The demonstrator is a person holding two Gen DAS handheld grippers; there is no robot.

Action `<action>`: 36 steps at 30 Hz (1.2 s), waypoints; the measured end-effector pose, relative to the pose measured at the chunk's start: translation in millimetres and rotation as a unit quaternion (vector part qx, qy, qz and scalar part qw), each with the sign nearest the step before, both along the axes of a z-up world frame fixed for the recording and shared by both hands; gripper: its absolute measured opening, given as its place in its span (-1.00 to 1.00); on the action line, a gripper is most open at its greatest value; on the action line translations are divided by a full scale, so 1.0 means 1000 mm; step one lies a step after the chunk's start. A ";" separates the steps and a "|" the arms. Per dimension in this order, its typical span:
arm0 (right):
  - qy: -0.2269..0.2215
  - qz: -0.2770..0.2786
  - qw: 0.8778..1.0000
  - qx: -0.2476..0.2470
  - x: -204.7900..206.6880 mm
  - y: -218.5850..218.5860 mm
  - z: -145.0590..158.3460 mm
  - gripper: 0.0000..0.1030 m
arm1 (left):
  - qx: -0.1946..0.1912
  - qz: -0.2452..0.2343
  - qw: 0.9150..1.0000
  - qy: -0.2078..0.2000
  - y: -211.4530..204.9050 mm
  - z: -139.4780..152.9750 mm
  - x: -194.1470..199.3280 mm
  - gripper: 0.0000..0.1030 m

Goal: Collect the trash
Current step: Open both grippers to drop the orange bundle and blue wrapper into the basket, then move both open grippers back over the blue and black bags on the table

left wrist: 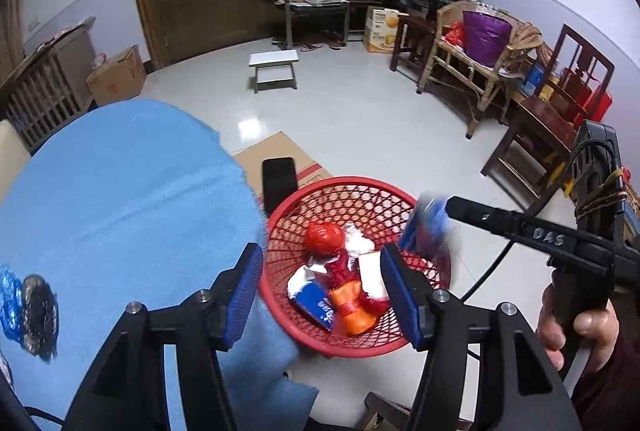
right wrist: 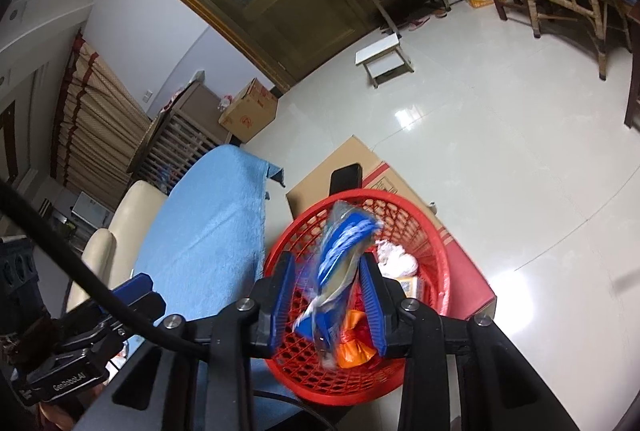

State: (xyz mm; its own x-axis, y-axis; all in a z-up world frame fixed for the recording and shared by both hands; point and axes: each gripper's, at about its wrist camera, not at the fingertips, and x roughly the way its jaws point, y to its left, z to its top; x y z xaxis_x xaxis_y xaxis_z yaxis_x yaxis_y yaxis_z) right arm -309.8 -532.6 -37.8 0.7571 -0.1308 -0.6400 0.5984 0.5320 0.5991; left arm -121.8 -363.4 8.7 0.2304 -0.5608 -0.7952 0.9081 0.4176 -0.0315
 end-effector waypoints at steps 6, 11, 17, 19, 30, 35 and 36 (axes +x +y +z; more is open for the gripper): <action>-0.008 0.000 1.000 -0.019 0.002 0.008 0.009 0.26 | 0.004 0.039 0.999 -0.037 0.026 0.006 0.009 0.20; -0.009 0.009 0.999 -0.037 0.009 0.019 0.019 0.26 | -0.001 0.076 0.995 -0.069 0.050 0.021 0.015 0.20; -0.009 0.029 0.998 -0.058 0.023 0.039 0.034 0.26 | -0.025 0.113 0.989 -0.092 0.084 0.040 0.023 0.21; -0.010 0.038 0.997 -0.065 0.028 0.045 0.039 0.25 | -0.031 0.125 0.987 -0.101 0.095 0.044 0.025 0.22; -0.014 0.087 0.991 -0.099 0.051 0.084 0.064 0.25 | -0.048 0.188 0.971 -0.139 0.146 0.064 0.034 0.24; -0.015 0.099 0.989 -0.112 0.055 0.096 0.071 0.25 | -0.049 0.216 0.964 -0.148 0.163 0.068 0.039 0.26; -0.015 0.101 0.988 -0.114 0.057 0.099 0.073 0.25 | -0.049 0.222 0.962 -0.150 0.167 0.069 0.040 0.27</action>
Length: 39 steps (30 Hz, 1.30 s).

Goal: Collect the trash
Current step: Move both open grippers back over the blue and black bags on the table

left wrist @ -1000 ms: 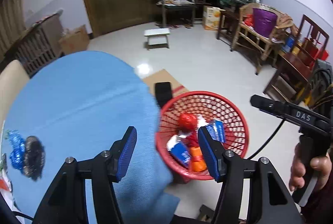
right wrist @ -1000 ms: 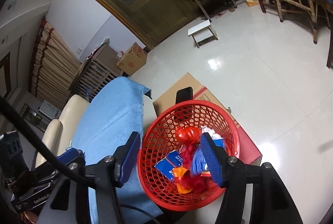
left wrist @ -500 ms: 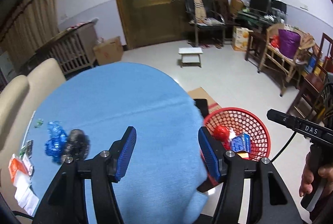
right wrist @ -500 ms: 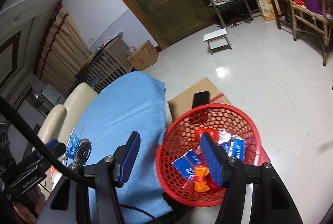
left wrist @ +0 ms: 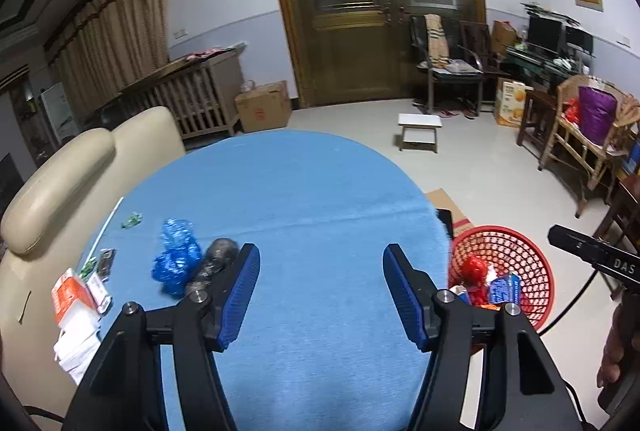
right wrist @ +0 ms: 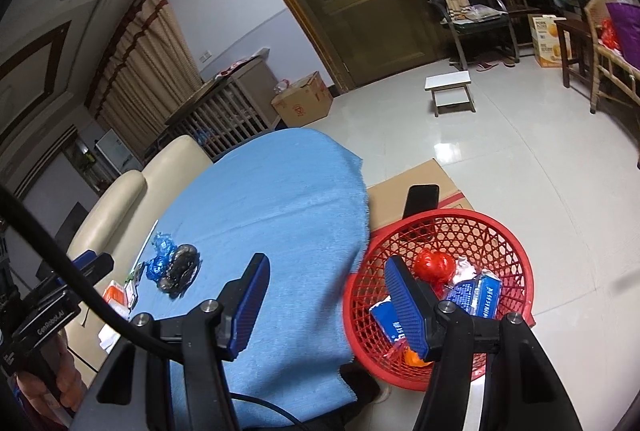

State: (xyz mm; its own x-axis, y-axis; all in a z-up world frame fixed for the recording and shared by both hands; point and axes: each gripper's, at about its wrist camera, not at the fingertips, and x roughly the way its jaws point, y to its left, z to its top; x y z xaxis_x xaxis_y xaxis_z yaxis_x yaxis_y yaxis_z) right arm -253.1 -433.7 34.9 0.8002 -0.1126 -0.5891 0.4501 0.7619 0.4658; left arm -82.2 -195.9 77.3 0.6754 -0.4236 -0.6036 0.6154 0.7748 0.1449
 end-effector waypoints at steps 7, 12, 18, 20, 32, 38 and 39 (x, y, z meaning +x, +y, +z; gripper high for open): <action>0.004 0.014 1.000 -0.012 0.007 0.016 0.007 0.25 | -0.010 0.029 1.000 -0.002 0.025 0.002 0.006 0.31; 0.007 0.026 0.999 -0.021 0.013 0.028 0.011 0.25 | -0.020 0.042 0.999 0.000 0.041 0.003 0.012 0.31; 0.012 0.041 0.999 -0.033 0.023 0.043 0.017 0.25 | -0.029 0.059 0.998 0.008 0.062 0.000 0.019 0.32; 0.015 0.046 0.998 -0.036 0.026 0.048 0.018 0.25 | -0.031 0.070 0.997 0.014 0.077 -0.007 0.023 0.32; 0.040 0.093 0.993 -0.068 0.059 0.085 0.017 0.25 | 0.000 0.249 0.965 0.085 0.236 -0.082 0.062 0.35; 0.059 0.149 0.986 -0.035 0.115 0.120 0.008 0.25 | -0.001 0.308 0.946 0.105 0.297 -0.105 0.065 0.35; 0.063 0.162 0.984 -0.027 0.130 0.128 0.007 0.25 | -0.002 0.312 0.944 0.108 0.302 -0.107 0.065 0.35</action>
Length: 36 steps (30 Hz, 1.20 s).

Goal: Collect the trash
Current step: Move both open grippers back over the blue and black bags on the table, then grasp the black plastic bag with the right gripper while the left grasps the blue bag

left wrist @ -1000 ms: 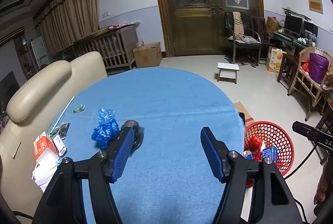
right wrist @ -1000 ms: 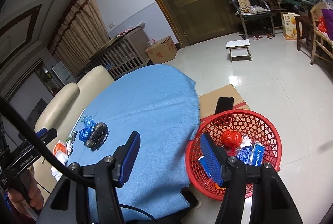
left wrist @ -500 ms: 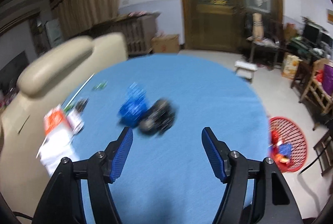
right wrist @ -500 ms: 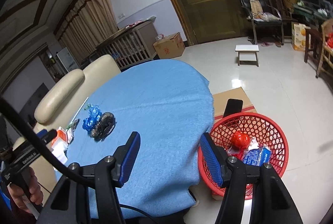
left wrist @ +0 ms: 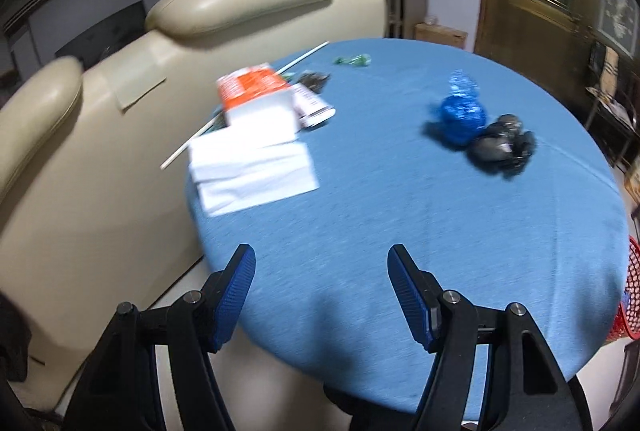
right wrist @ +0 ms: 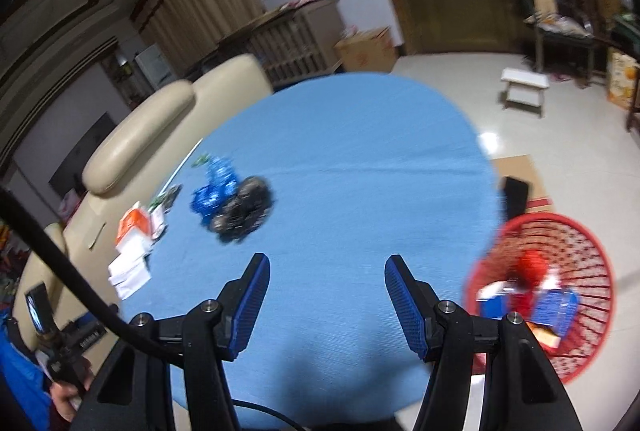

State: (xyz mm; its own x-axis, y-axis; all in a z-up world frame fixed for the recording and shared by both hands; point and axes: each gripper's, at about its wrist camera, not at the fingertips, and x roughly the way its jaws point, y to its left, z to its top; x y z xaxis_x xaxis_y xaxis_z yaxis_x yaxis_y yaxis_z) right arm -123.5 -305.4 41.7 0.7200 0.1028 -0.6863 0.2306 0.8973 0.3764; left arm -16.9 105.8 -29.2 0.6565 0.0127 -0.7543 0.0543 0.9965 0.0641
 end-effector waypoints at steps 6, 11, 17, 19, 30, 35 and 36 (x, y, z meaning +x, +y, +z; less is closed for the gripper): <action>0.026 0.054 0.997 0.045 0.089 0.047 -0.017 0.25 | 0.011 0.002 1.000 0.002 0.014 -0.006 0.000 0.35; 0.057 0.060 0.993 0.085 0.164 0.079 -0.046 0.21 | 0.024 0.000 1.000 0.001 0.021 -0.009 0.002 0.35; 0.116 0.016 0.986 0.119 0.243 0.095 -0.093 -0.04 | 0.019 0.002 1.000 0.004 0.029 -0.008 0.017 0.35; 0.136 0.003 0.984 0.119 0.260 0.100 -0.108 -0.06 | 0.016 -0.005 1.000 0.000 0.026 -0.004 0.027 0.35; 0.099 0.057 0.991 0.070 0.218 0.090 -0.104 -0.19 | -0.060 -0.102 0.993 -0.013 -0.061 0.020 0.123 0.42; 0.084 0.056 0.990 0.102 0.167 0.051 -0.100 -0.19 | -0.079 -0.148 0.986 0.014 -0.132 0.007 0.187 0.43; 0.081 0.056 0.990 0.101 0.154 0.044 -0.099 -0.19 | -0.082 -0.157 0.984 0.024 -0.143 0.003 0.195 0.43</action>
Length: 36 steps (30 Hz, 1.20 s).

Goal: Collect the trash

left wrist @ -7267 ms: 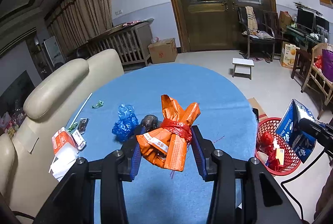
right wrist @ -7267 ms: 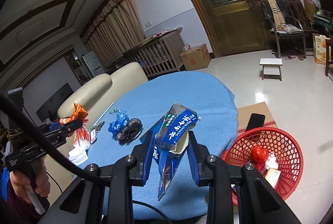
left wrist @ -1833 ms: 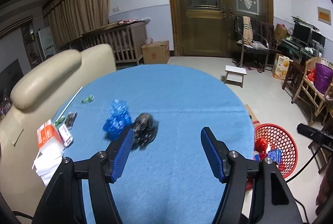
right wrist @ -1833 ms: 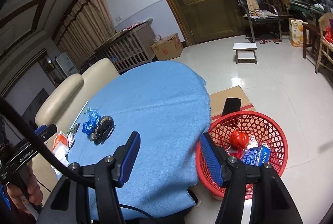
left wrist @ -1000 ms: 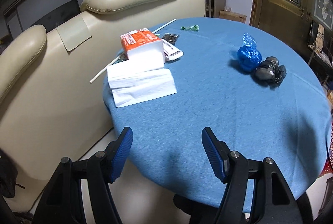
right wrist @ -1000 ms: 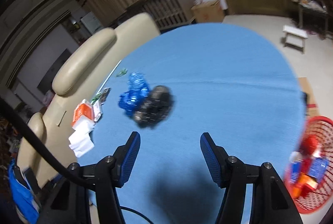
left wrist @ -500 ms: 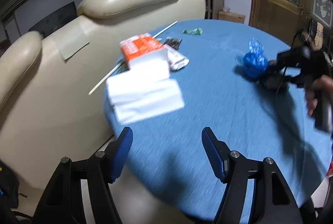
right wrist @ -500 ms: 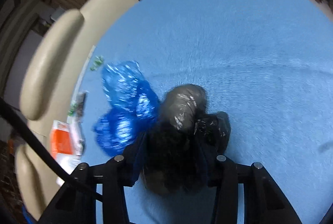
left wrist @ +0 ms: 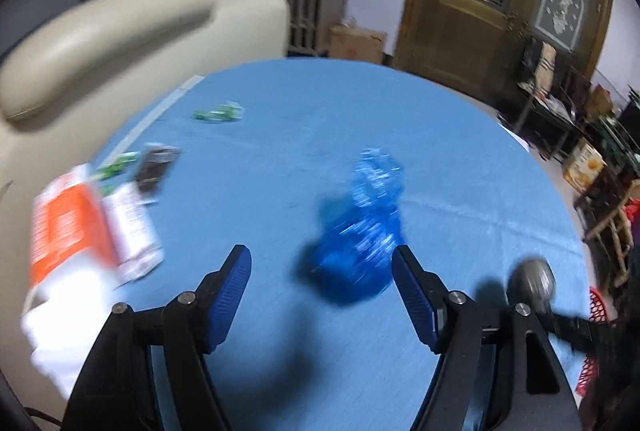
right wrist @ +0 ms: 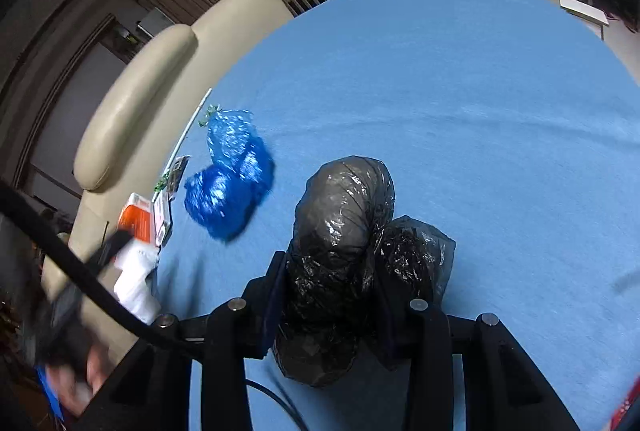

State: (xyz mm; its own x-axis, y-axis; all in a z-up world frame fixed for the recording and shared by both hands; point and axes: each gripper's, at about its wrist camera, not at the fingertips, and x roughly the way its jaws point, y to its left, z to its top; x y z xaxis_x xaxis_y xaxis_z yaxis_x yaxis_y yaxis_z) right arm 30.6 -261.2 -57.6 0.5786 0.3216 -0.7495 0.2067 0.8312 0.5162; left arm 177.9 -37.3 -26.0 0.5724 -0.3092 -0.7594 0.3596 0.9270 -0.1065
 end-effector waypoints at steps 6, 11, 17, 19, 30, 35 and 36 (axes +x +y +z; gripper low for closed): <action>-0.024 0.003 1.000 -0.013 -0.040 -0.024 0.006 -0.19 | 0.025 -0.008 0.997 0.076 -0.043 -0.047 0.046 0.43; -0.037 0.013 0.999 -0.020 -0.051 -0.028 0.010 -0.19 | 0.000 0.027 0.995 0.095 -0.032 -0.052 0.030 0.24; -0.065 0.027 0.997 -0.014 -0.070 -0.027 0.026 -0.19 | 0.016 0.044 0.997 0.068 -0.010 -0.023 -0.038 0.24; -0.077 0.033 0.996 -0.016 -0.080 -0.024 0.035 -0.19 | 0.021 0.049 0.997 0.057 -0.005 -0.014 -0.062 0.24; -0.127 0.048 0.990 -0.023 -0.144 0.001 0.068 -0.19 | 0.056 0.076 0.995 -0.041 0.019 0.043 -0.176 0.24; -0.153 0.049 0.987 -0.031 -0.170 0.013 0.083 -0.19 | 0.060 0.073 0.993 -0.076 0.024 0.062 -0.215 0.24; -0.158 0.049 0.986 -0.032 -0.175 0.015 0.086 -0.19 | 0.062 0.075 0.992 -0.081 0.026 0.065 -0.222 0.24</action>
State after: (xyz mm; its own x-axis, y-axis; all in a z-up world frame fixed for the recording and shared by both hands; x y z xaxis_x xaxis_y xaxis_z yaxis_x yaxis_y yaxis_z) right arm -144.5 -246.7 28.4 0.7547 0.3453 -0.5578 -0.0379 0.8718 0.4884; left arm -44.1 -11.6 38.5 0.7224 -0.1203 -0.6809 0.2190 0.9739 0.0602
